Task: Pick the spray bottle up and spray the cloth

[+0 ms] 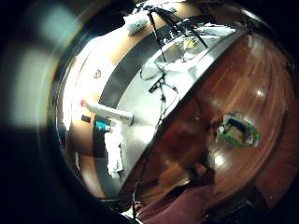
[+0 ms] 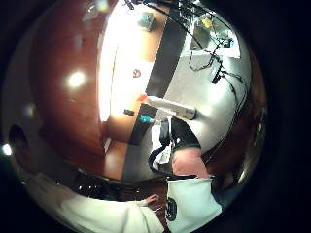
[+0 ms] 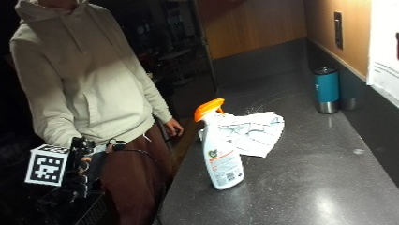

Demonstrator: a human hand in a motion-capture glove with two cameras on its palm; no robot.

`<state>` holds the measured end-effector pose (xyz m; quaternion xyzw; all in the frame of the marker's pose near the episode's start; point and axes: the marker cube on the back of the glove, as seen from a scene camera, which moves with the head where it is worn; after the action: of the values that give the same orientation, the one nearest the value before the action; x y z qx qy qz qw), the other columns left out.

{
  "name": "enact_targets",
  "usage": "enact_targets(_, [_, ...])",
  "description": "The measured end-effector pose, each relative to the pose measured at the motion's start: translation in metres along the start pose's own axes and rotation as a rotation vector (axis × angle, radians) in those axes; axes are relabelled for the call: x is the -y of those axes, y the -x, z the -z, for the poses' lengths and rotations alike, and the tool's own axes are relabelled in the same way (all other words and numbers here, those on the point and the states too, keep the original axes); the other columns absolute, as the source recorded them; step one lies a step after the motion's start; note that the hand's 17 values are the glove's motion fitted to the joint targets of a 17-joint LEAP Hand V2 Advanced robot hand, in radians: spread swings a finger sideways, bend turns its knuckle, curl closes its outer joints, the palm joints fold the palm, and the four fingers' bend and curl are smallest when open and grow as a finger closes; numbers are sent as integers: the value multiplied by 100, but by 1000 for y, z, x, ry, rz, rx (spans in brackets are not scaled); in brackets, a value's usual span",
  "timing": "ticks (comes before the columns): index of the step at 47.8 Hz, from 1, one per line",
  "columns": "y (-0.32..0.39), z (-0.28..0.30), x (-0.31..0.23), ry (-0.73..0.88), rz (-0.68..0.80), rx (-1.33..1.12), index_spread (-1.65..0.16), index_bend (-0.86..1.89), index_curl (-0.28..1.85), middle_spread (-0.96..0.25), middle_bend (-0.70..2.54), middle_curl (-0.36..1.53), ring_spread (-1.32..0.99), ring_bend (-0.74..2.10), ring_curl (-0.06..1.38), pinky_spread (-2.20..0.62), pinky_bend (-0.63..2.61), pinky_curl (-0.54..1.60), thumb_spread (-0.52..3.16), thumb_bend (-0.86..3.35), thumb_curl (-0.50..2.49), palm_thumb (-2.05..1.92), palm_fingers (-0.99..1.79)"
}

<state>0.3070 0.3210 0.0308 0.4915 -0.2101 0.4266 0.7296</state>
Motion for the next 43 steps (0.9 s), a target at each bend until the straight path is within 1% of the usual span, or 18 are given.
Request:
enact_targets(9, [-11,1,35,70,-1,3,-35,12,26,-1,18,32,0,29,29,18,30,36,96,-4,46,67,20])
enact_targets(17, [-13,-6,64,214,17,12,-36,11,24,0,18,31,1,31,30,18,35,38,95,-5,43,59,9])
enact_targets(23, [-11,-15,84,264,33,9,-37,11,23,0,19,31,1,32,30,19,39,38,94,-4,41,56,5])
enact_targets(31, [-6,-27,92,301,47,-10,-38,12,22,0,19,31,1,34,30,19,41,38,93,-4,39,55,4])
enact_targets(35, [0,-38,91,329,45,-64,-38,13,21,0,20,32,1,35,30,19,41,37,93,-3,39,55,4])
enact_targets(39, [5,-51,89,370,95,-145,-38,14,22,0,21,32,2,34,30,20,39,37,93,-3,38,55,2])
enact_targets(43, [11,-66,86,416,132,-157,-37,14,22,1,22,33,3,31,30,20,37,36,93,-4,37,52,-1])
